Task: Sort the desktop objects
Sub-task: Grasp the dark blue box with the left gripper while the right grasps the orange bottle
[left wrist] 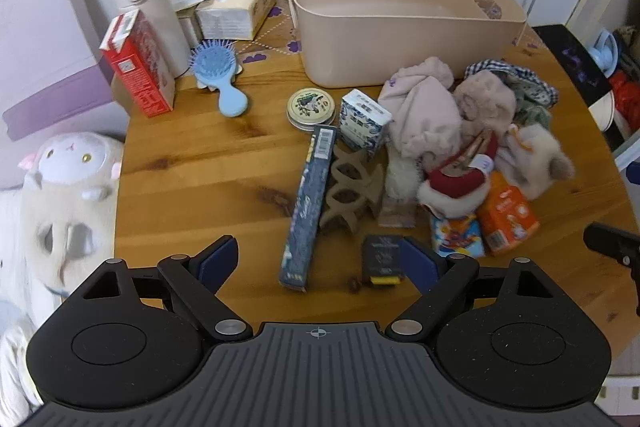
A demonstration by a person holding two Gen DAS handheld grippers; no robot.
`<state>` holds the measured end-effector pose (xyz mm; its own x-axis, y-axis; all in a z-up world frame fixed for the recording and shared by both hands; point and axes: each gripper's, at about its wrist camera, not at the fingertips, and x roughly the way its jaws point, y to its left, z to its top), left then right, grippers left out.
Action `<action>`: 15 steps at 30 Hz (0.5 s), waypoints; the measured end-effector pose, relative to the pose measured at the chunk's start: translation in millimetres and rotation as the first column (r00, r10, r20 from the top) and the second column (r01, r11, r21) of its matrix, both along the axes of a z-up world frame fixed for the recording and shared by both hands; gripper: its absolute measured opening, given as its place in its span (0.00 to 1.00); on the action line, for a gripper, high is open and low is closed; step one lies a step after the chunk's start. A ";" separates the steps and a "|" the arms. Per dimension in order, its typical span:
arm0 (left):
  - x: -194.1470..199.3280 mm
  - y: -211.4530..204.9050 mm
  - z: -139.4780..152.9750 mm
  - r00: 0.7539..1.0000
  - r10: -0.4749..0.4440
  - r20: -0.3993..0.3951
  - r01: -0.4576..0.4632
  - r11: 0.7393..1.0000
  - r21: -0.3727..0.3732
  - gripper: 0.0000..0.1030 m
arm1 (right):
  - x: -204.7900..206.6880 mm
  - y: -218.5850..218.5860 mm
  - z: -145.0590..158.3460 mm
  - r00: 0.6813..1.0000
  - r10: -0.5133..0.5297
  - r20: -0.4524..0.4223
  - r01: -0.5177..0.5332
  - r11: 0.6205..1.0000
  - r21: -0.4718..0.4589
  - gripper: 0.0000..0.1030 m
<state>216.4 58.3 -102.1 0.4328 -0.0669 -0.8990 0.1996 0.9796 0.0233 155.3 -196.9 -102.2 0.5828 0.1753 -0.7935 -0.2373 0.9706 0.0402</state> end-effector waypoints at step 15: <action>40.6 11.8 -70.6 0.989 -0.116 -0.095 0.122 0.991 0.063 0.86 | 24.1 4.7 -74.5 0.990 0.015 -0.139 -0.017 1.000 -0.010 1.00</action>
<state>257.0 70.0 -172.7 0.3417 -0.0502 -0.9385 0.3188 0.9456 0.0655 179.4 -192.2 -176.7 0.4640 0.1744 -0.8685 -0.2455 0.9673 0.0631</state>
